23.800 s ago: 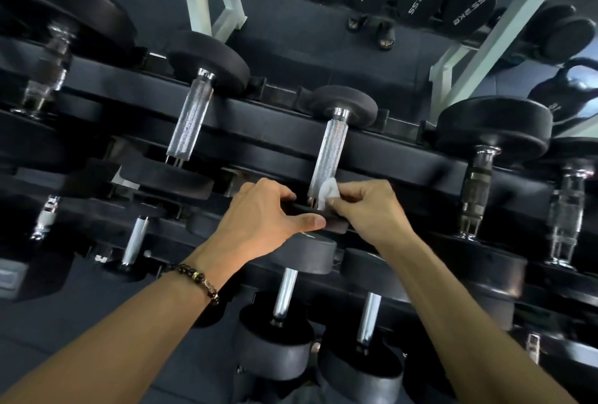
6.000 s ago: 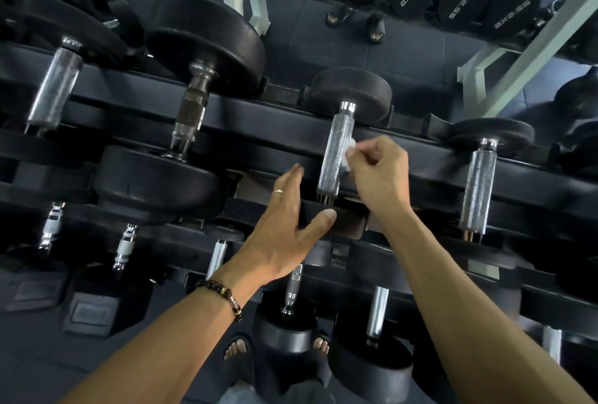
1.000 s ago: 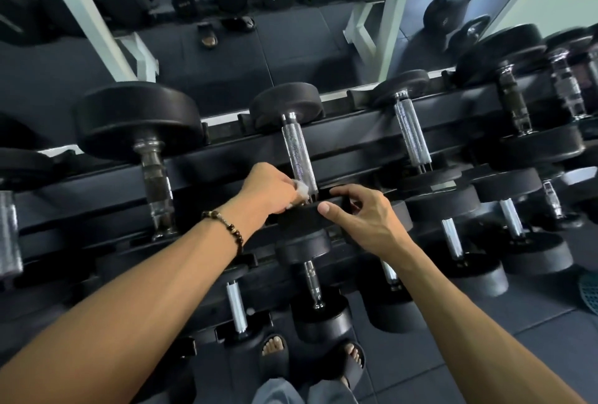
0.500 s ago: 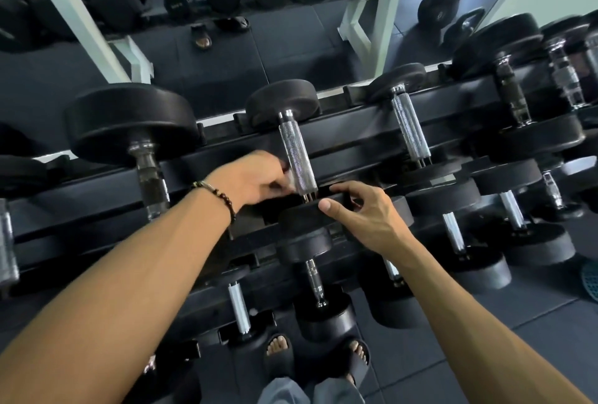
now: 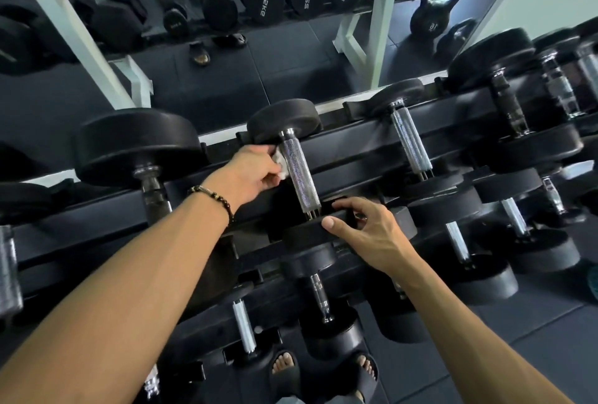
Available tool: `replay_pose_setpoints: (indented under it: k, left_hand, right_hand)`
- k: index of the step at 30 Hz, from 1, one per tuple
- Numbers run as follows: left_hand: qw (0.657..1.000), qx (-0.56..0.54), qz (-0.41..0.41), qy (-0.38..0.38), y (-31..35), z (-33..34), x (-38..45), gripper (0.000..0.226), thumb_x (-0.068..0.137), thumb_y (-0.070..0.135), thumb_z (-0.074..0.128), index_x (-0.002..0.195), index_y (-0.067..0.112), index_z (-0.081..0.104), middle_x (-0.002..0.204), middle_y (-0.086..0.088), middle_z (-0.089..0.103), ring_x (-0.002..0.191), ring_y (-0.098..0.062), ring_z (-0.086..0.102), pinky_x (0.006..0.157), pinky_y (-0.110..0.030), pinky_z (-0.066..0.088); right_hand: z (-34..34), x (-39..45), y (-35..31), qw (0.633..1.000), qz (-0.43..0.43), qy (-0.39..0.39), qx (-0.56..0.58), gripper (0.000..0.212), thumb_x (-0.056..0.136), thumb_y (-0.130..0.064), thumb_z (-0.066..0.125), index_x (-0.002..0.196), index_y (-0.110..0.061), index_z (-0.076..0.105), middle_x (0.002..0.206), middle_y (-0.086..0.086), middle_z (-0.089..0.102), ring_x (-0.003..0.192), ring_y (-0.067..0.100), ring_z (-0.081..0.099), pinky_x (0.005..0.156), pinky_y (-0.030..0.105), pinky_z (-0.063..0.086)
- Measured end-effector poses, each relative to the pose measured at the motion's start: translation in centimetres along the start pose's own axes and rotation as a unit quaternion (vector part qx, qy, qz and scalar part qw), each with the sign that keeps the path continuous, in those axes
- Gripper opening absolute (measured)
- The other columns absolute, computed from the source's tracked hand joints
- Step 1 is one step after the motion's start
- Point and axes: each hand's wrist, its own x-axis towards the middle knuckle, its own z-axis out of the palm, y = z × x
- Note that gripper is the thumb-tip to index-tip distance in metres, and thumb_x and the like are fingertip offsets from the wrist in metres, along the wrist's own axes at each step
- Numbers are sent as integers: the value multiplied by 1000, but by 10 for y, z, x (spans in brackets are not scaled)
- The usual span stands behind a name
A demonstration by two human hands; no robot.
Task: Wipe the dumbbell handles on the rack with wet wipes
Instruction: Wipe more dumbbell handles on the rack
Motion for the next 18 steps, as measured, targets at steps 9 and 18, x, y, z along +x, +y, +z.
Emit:
replay_pose_setpoints:
  k: [9, 18]
  left_hand:
    - [986, -163, -24, 6, -3, -1, 17, 32, 98, -7, 38, 92, 19, 55, 92, -1, 54, 64, -4, 47, 43, -12, 39]
    - [993, -116, -31, -12, -17, 1, -1, 28, 95, -12, 44, 87, 9, 59, 66, 1, 62, 64, -9, 52, 45, -14, 45]
  right_hand:
    - [0, 2, -3, 1000, 12, 2, -8, 67, 69, -73, 61, 119, -28, 67, 115, -19, 60, 111, -1, 54, 91, 18, 42]
    - [2, 1, -1, 1000, 18, 11, 5, 66, 68, -77, 62, 116, -33, 67, 117, -21, 62, 114, -6, 53, 97, 22, 43]
